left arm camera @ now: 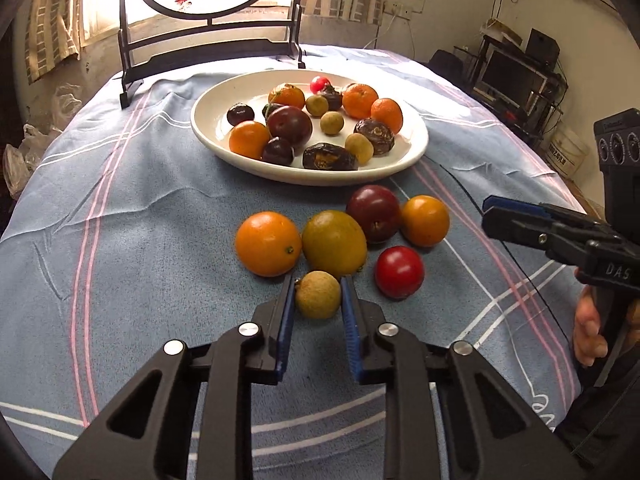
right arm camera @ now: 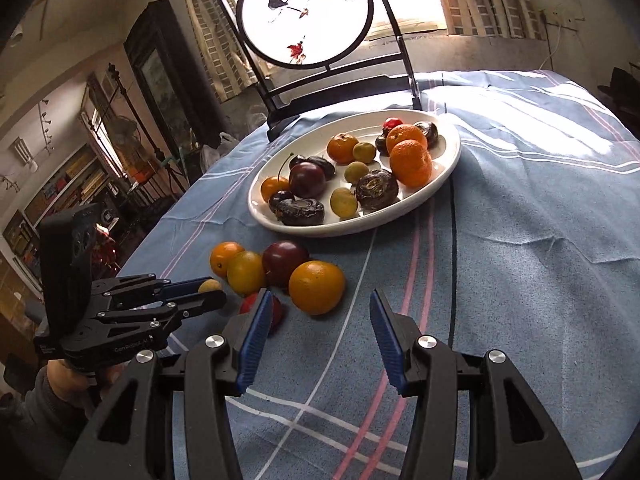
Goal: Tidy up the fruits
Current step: 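Grasp a small yellow-green fruit with the left tool while the right tool grasps a red tomato, then lower the fruit and tomato onto the plate and open both tools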
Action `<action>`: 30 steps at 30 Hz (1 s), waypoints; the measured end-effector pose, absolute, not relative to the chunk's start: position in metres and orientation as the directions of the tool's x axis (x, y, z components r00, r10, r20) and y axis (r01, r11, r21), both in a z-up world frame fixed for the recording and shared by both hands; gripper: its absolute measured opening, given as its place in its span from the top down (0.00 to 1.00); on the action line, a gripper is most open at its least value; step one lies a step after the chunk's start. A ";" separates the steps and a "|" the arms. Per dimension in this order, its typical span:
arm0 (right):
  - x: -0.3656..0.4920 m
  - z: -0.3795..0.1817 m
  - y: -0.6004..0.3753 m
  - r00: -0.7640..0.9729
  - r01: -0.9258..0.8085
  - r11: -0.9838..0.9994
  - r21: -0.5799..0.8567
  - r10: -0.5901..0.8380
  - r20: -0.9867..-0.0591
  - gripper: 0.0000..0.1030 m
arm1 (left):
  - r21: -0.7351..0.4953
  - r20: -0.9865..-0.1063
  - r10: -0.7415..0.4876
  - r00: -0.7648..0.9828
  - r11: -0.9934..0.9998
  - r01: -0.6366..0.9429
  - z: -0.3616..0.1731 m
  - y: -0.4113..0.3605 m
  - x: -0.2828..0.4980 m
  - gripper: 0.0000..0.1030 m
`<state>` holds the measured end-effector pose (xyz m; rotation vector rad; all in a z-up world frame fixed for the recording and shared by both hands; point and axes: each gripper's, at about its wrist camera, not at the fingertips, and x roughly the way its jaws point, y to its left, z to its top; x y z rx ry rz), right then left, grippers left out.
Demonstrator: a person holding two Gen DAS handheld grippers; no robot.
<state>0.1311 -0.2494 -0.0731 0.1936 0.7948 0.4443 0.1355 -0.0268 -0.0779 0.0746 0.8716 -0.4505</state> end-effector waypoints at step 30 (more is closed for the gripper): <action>0.123 -0.037 -0.253 0.637 -0.312 0.905 0.289 0.425 -0.643 0.70 | -0.185 -0.667 -0.417 0.617 0.896 0.404 -0.041 -0.001 0.115 0.79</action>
